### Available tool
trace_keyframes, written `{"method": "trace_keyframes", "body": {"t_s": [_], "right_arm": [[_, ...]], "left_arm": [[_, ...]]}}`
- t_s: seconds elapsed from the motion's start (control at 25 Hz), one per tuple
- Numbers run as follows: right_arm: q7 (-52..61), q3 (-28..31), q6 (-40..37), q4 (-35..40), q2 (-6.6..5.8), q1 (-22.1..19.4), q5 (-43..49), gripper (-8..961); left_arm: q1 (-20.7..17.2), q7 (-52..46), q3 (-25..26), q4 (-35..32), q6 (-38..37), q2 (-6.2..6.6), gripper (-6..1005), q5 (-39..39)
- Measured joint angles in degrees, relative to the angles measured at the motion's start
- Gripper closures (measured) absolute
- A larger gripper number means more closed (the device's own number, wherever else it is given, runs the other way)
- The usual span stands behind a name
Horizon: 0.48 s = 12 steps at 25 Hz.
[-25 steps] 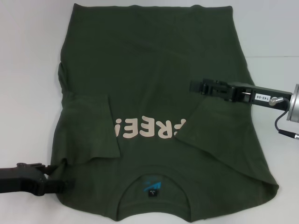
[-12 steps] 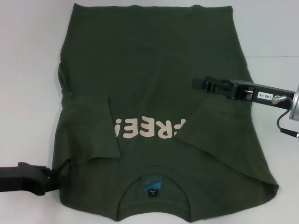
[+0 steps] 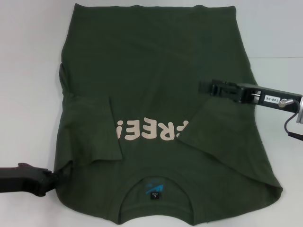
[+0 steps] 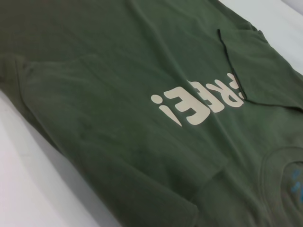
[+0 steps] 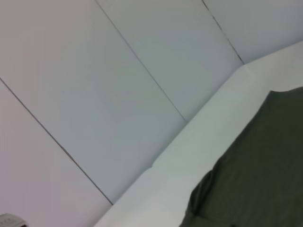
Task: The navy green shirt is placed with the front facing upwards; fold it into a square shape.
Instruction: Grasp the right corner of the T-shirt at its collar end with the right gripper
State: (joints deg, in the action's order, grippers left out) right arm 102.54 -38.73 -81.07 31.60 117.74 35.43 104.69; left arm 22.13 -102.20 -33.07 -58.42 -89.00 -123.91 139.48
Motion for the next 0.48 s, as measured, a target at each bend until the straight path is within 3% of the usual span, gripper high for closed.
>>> {"method": "trace_keyframes", "body": {"t_s": [0.24,0.48], "right_arm": [[4.7,-0.4,-0.3,0.6,-2.07,-0.9,4.6,60],[11.8,-0.3,-2.7,1.2,-5.53,-3.7,11.2,63]], "left_arm": [[-0.3,-1.6,0.6,-2.0,-3.0,0.06,938,-0.4],[-0.3,-3.2,0.8,-2.8,-4.5,-0.02,937,-1.5]]}}
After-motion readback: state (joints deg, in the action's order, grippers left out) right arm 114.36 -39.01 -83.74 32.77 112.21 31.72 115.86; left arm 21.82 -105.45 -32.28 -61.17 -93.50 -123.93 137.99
